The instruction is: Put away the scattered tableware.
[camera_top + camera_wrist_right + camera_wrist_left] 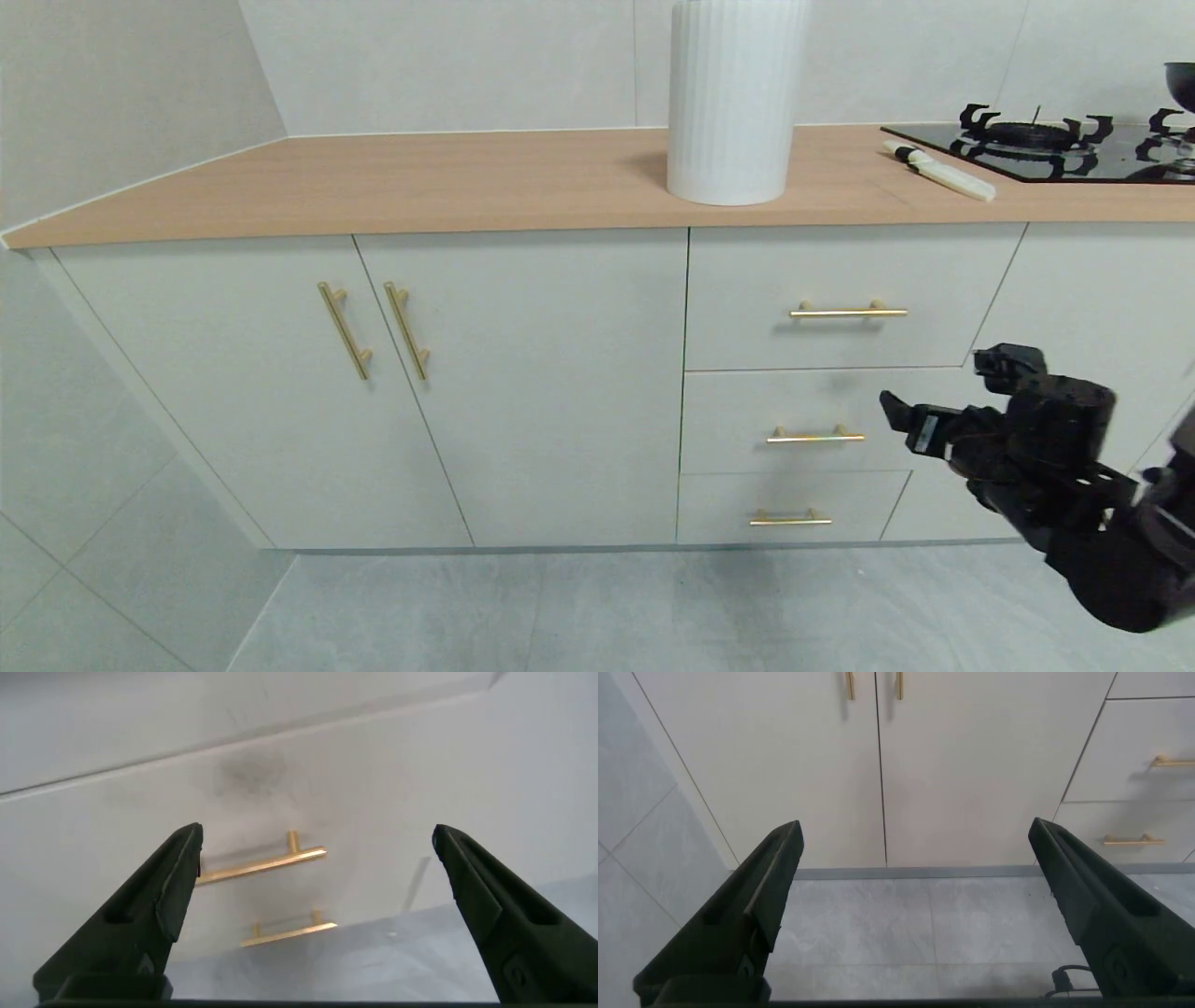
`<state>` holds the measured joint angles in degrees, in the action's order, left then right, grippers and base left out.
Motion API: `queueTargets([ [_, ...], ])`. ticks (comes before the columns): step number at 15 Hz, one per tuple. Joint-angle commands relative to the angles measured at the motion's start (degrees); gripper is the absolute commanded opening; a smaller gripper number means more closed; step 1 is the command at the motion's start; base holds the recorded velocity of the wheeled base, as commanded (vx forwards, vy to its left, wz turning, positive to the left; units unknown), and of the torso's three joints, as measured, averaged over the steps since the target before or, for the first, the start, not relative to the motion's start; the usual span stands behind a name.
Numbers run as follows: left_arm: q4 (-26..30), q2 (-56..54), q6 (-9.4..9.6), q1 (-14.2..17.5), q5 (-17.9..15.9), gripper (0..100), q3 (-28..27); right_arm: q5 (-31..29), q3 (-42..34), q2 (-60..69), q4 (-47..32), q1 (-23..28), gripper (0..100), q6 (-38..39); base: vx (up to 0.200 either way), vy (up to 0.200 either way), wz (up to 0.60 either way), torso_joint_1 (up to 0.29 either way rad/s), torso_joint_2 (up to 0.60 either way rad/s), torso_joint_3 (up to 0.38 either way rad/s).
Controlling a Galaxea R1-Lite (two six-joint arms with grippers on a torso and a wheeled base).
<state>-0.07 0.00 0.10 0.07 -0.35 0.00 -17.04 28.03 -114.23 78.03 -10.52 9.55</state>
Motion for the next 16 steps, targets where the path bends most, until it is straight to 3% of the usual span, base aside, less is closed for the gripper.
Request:
queueTargets([
  [1,0.0,0.0,-0.01,0.0,0.0,100,0.0,0.3,-16.0,23.4,-0.1,-0.9,100,-6.4,0.0,0.0,0.0,0.0,0.0,0.0],
  [5,0.0,0.0,-0.01,0.0,0.0,100,0.0,-4.1,-27.9,44.7,-2.9,-0.8,100,-12.4,0.0,0.0,0.0,0.0,0.0,0.0],
  [7,0.0,0.0,-0.01,0.0,0.0,100,0.0,-6.2,-27.9,55.3,-11.9,-0.6,100,-13.1,0.0,0.0,0.0,0.0,0.0,0.0],
  [9,0.0,0.0,-0.01,0.0,0.0,100,0.0,-8.1,-25.3,73.3,-32.0,-0.6,100,-16.5,0.0,0.0,0.0,0.0,0.0,0.0],
  [11,0.0,0.0,-0.01,0.0,0.0,100,0.0,-10.3,-18.0,88.5,-56.1,0.4,100,-16.6,0.0,0.0,0.0,0.0,0.0,0.0],
  [13,0.0,0.0,-0.01,0.0,0.0,100,0.0,-10.1,-11.9,99.1,-73.0,2.6,100,-16.6,0.0,0.0,0.0,0.0,0.0,0.0],
  [16,0.0,0.0,-0.01,0.0,0.0,100,0.0,-10.0,-10.5,109.0,-78.9,6.6,100,-18.2,0.0,0.0,0.0,0.0,0.0,0.0],
])
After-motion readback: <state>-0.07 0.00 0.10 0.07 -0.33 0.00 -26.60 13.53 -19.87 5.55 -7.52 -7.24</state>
